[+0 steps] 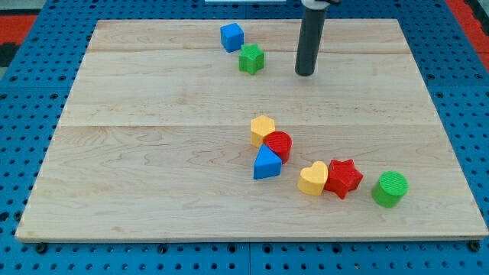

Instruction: Move your arm slightly towards the top right of the board

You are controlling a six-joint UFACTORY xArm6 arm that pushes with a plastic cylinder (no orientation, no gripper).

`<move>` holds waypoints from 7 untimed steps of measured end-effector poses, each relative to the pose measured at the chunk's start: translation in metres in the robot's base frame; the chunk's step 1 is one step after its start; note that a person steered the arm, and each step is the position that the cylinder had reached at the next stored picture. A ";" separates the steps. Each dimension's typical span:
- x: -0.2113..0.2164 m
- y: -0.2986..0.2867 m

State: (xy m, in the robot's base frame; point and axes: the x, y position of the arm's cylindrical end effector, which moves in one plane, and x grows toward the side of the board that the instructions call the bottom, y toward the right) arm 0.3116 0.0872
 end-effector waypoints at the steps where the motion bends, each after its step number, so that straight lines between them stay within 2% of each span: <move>1: -0.031 -0.072; 2: -0.018 -0.082; 3: -0.018 -0.037; 4: -0.018 -0.019; 7: -0.018 -0.010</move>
State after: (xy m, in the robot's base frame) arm 0.2937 0.0773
